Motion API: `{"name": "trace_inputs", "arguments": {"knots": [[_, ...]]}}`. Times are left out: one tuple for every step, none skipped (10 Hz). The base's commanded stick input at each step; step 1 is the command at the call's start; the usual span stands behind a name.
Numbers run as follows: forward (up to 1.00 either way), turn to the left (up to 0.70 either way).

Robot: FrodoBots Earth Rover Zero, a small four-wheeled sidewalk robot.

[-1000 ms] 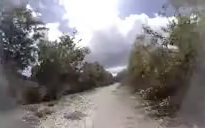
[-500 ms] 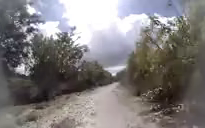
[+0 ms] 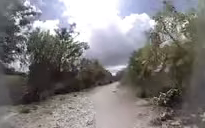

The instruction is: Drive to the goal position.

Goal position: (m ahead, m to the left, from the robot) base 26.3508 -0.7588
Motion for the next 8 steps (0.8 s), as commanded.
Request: {"name": "trace_inputs", "arguments": {"knots": [[0.7, 0.0], [0.7, 0.0], [0.7, 0.0], [0.7, 0.0], [0.7, 0.0], [0.7, 0.0], [0.7, 0.0], [0.7, 0.0]]}}
